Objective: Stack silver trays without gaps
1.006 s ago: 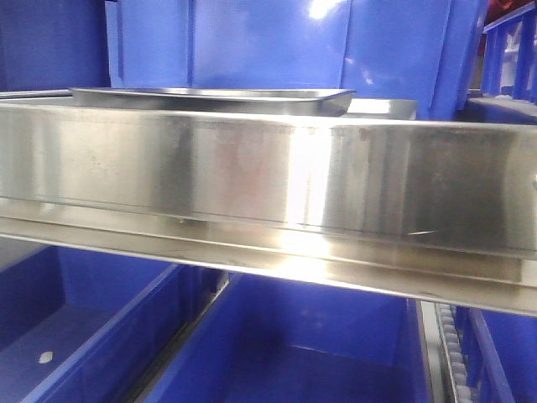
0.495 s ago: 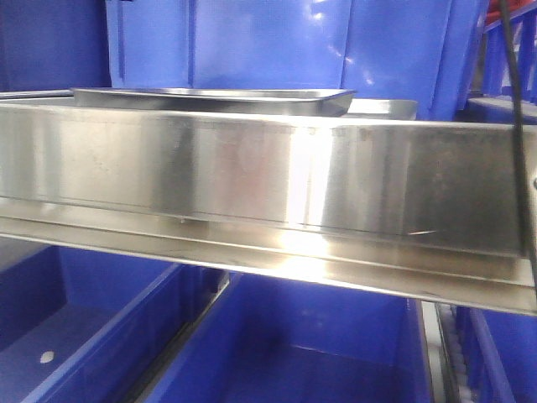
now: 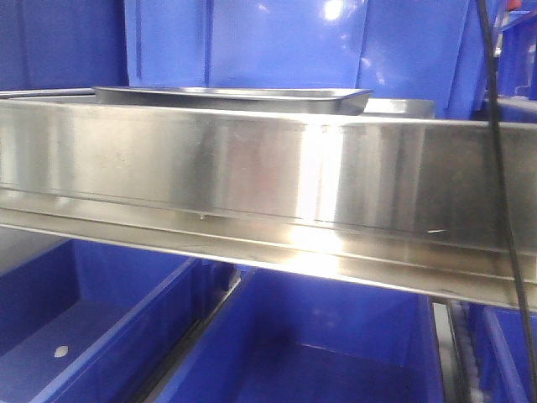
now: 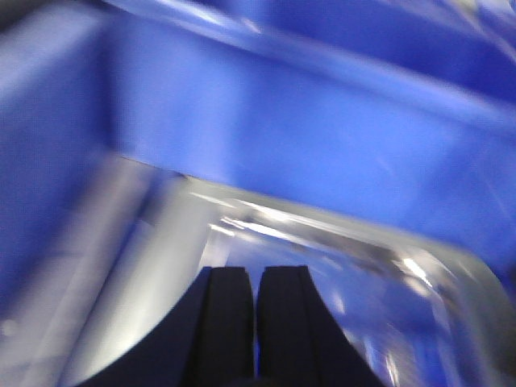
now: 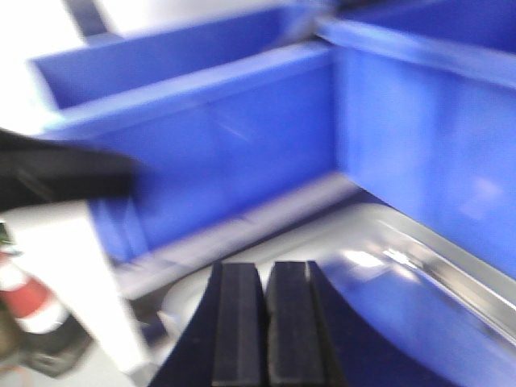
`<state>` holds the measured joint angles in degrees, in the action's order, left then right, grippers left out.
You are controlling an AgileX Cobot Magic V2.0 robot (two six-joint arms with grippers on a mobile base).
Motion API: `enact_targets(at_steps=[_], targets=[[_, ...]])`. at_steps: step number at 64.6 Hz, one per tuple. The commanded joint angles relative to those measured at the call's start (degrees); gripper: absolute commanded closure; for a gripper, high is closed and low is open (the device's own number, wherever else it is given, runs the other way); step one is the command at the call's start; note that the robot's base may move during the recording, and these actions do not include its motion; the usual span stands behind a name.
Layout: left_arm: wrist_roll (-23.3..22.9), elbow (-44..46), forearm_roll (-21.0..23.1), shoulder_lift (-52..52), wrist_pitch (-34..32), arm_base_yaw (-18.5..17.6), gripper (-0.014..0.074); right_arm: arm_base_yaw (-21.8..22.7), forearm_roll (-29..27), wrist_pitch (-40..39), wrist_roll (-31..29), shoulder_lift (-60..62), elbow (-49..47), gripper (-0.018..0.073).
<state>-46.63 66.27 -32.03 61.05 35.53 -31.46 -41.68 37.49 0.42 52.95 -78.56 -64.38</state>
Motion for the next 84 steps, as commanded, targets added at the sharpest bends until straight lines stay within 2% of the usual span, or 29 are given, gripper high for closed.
enact_targets(at_steps=[1, 7, 16, 23, 29, 34, 47, 60, 74, 84], targets=[[-0.50, -3.25, -0.20, -5.87, -3.20, 3.59, 0.0584, -0.13, 0.36, -3.30, -0.60, 0.54, -0.41, 0.0628], [-0.50, -8.31, -0.20, -12.26, -8.84, 7.52, 0.0584, -0.13, 0.36, -4.86, -0.60, 0.54, -0.41, 0.0628], [-0.50, -22.23, -0.20, -25.65, -26.87, 15.06, 0.0584, -0.13, 0.36, -5.80, -0.60, 0.54, -0.41, 0.0628], [-0.50, -31.46, 1.84, -33.17, -31.49, 19.89, 0.0584, -0.13, 0.36, -5.94, -0.60, 0.54, -0.41, 0.0628], [-0.50, -38.51, 6.04, -38.62, -31.50, 23.61, 0.0584, -0.13, 0.36, -5.94, -0.60, 0.54, -0.41, 0.0628], [-0.50, -44.21, 8.33, -43.91, -31.38, 25.34, 0.0584, -0.13, 0.36, -5.94, -0.60, 0.54, -0.41, 0.0628], [-0.50, -56.01, 9.52, -60.79, -29.81, 28.09, 0.0584, -0.13, 0.36, -5.94, -0.60, 0.54, -0.41, 0.0628], [-0.50, -58.10, 9.65, -61.05, -25.18, 28.20, 0.0584, -0.13, 0.36, -6.86, -0.60, 0.54, -0.41, 0.0628], [0.21, -58.10, 7.46, -61.05, -18.91, 28.20, 0.0584, -0.13, 0.36, -7.34, -0.60, 0.54, -0.41, 0.0628], [0.90, -61.09, 7.46, -61.05, -21.18, 28.20, 0.0584, -0.13, 0.36, -7.34, -0.60, 0.54, -0.41, 0.0628]])
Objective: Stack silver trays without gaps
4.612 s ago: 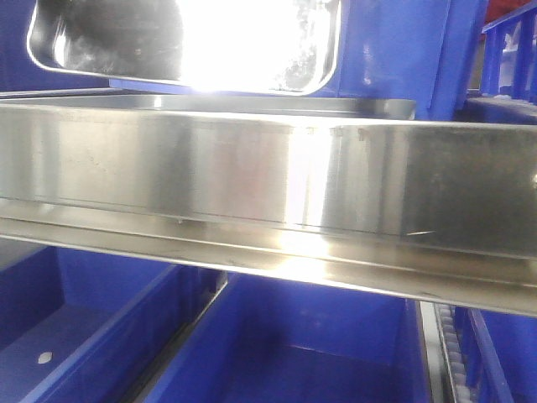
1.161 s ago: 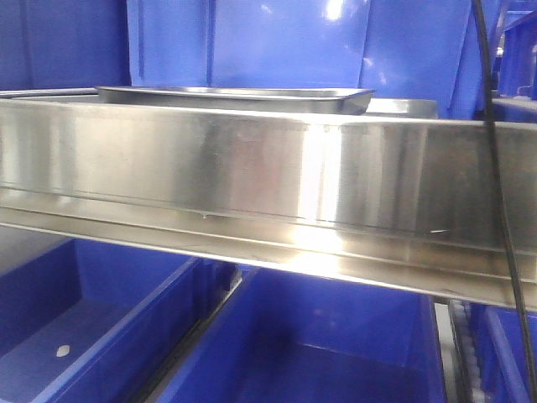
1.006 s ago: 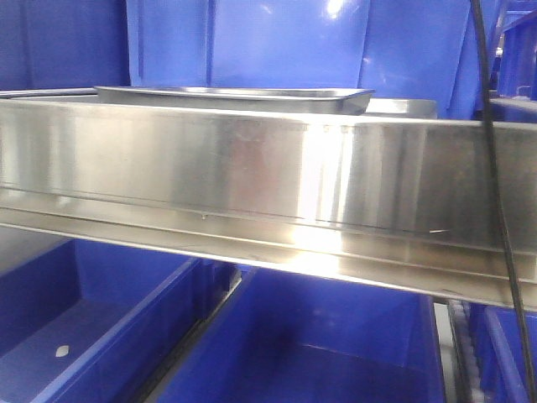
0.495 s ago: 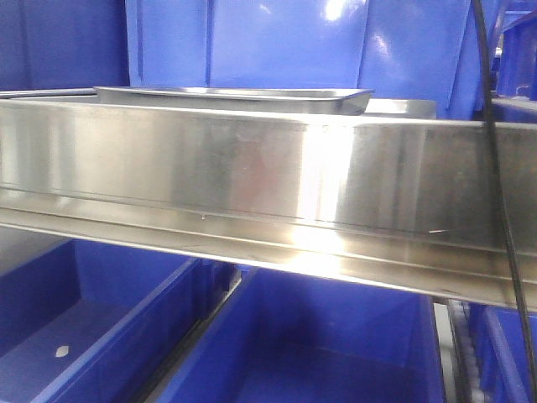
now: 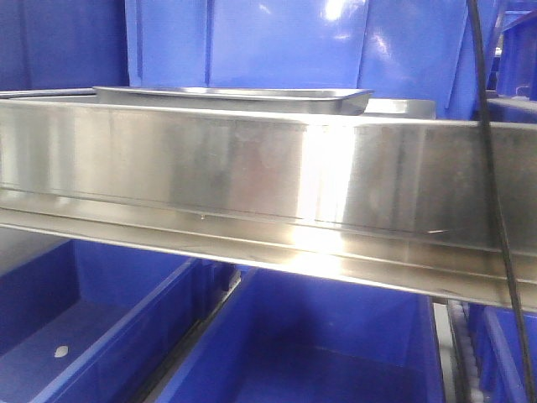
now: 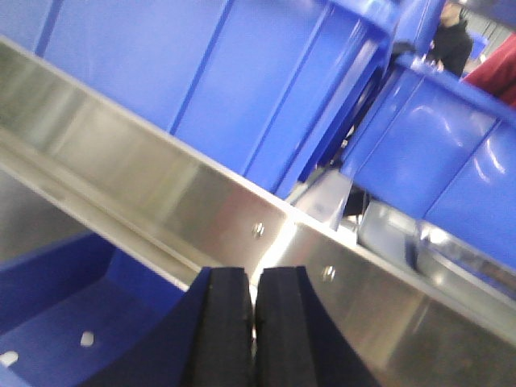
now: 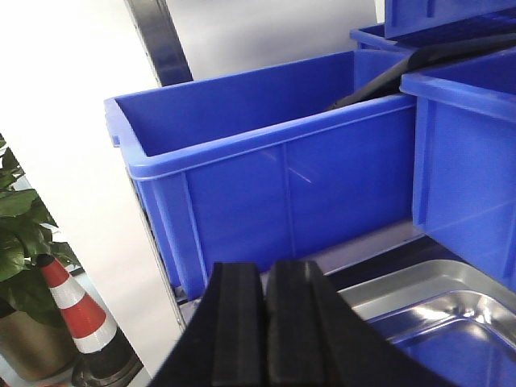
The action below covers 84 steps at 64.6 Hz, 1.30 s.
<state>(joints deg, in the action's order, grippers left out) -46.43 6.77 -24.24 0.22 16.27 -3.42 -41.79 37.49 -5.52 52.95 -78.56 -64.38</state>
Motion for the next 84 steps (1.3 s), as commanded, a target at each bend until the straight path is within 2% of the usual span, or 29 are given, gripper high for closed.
enact_targets(at_steps=[1, 3, 6, 11, 16, 19, 31, 36, 40, 58, 68, 84], targets=[[1.72, -2.33, -0.33, -0.22, -2.81, 0.16, 0.0584, -0.02, 0.36, -1.39, -0.60, 0.54, -0.41, 0.0628], [3.63, -3.41, -0.17, -0.22, -4.38, 0.16, 0.0584, -0.02, 0.36, -1.39, -0.60, 0.54, -0.41, 0.0628], [9.15, -5.44, 0.88, -0.22, -7.93, 0.16, 0.0584, -0.02, 0.36, -1.39, -0.60, 0.54, -0.41, 0.0628], [19.90, -6.77, 6.54, -0.22, -14.60, 0.16, 0.0584, -0.02, 0.36, -1.39, -0.60, 0.54, -0.41, 0.0628], [30.38, -6.77, 14.12, -0.22, -15.12, 0.28, 0.0584, -0.02, 0.36, -1.39, -0.60, 0.54, -0.41, 0.0628], [35.20, -6.77, 15.90, -0.22, -15.80, 0.38, 0.0584, -0.02, 0.36, -1.39, -0.60, 0.54, -0.41, 0.0628], [45.73, -6.77, 20.27, -0.22, -16.87, 0.38, 0.0584, -0.02, 0.36, -1.39, -0.60, 0.54, -0.41, 0.0628], [51.88, -6.77, 23.15, -0.22, -16.87, 0.38, 0.0584, -0.02, 0.36, -1.39, -0.60, 0.54, -0.41, 0.0628], [55.12, -6.77, 23.43, -0.22, -17.08, 0.38, 0.0584, -0.02, 0.36, -1.39, -0.60, 0.54, -0.41, 0.0628], [55.28, -6.77, 23.91, -0.22, -17.84, 0.38, 0.0584, -0.02, 0.36, -1.39, -0.60, 0.54, -0.41, 0.0628], [55.18, -6.77, 29.14, -0.22, -17.84, 0.38, 0.0584, -0.02, 0.36, -1.39, -0.60, 0.54, -0.41, 0.0628], [54.84, -6.77, 29.25, -0.22, -17.86, 0.38, 0.0584, -0.02, 0.36, -1.39, -0.60, 0.54, -0.41, 0.0628]])
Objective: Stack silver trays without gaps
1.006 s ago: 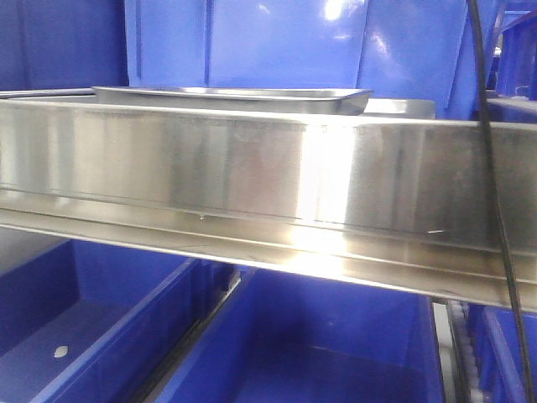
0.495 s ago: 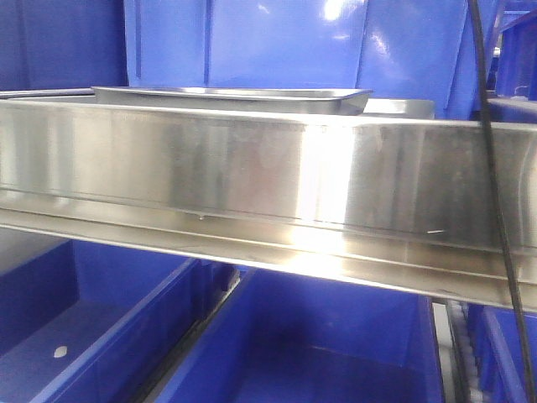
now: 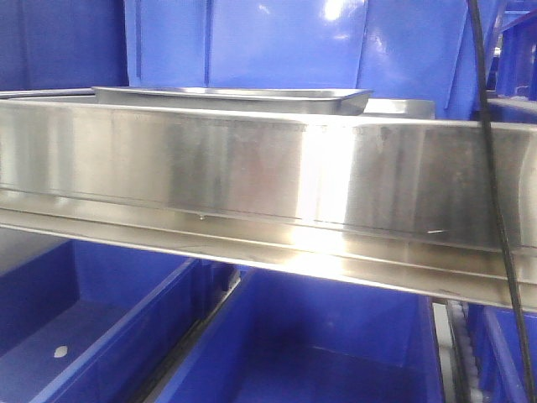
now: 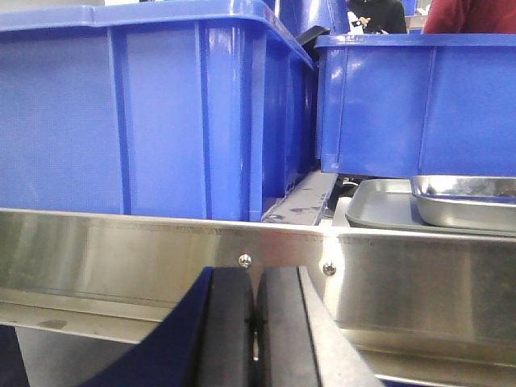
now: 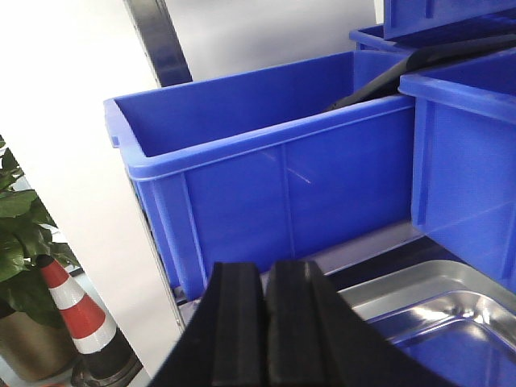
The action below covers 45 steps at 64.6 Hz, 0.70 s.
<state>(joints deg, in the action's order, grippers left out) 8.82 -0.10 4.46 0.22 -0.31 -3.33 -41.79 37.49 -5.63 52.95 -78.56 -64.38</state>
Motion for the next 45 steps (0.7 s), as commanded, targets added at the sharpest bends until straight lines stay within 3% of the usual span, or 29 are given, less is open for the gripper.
enact_targets(at_steps=[1, 45], targets=[[-0.42, 0.10, 0.55, -0.22, -1.28, 0.28, 0.0584, -0.02, 0.36, -1.28, -0.60, 0.54, -0.41, 0.0628], [-0.42, 0.10, 0.55, -0.22, -1.28, 0.28, 0.0584, -0.02, 0.36, -1.28, -0.98, 0.54, -0.41, 0.0628]])
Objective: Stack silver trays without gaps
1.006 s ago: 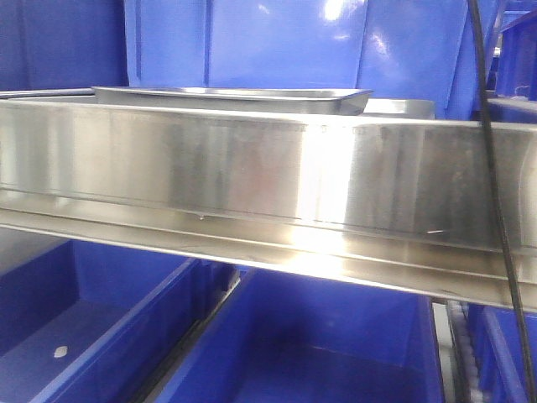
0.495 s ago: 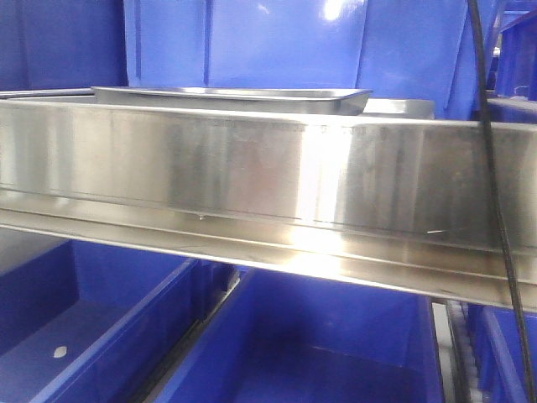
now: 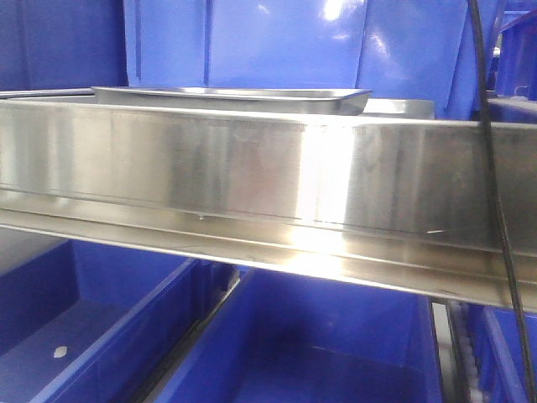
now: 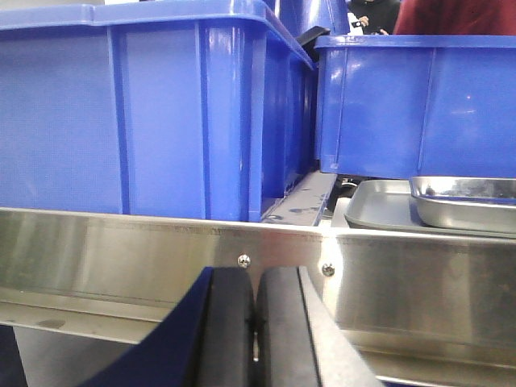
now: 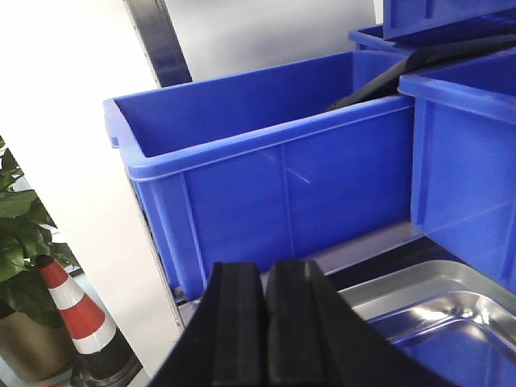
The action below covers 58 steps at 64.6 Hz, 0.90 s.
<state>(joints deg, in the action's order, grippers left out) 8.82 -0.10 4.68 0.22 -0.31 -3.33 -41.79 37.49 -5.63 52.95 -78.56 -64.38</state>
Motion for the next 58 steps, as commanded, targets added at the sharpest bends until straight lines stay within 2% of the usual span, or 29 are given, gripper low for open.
enact_targets(at_steps=[1, 9, 20, 42, 51, 58], targets=[[-0.42, 0.10, 0.33, -0.22, -1.28, 0.28, 0.0584, 0.07, 0.36, -1.28, -1.32, 0.54, -0.41, 0.0628], [-0.42, 0.10, 0.33, -0.22, -1.28, 0.28, 0.0584, -0.18, 0.36, -0.04, -2.05, 0.54, -0.41, 0.0628], [-0.42, 0.10, 0.33, -0.22, -1.28, 0.28, 0.0584, -3.11, 1.78, 0.11, -2.16, 3.44, 1.89, 0.0628], [-0.42, 0.10, 0.33, -0.22, -1.28, 0.28, 0.0584, -3.58, 7.31, -1.79, -2.16, 22.36, 14.46, 0.0628], [-0.42, 0.10, 0.33, -0.22, -1.28, 0.28, 0.0584, -1.07, 13.42, -7.02, -2.16, 33.83, 22.04, 0.0628], [-0.42, 0.10, 0.33, -0.22, -1.28, 0.28, 0.0584, 4.31, 15.23, -9.54, -2.16, 44.17, 27.55, 0.0628]])
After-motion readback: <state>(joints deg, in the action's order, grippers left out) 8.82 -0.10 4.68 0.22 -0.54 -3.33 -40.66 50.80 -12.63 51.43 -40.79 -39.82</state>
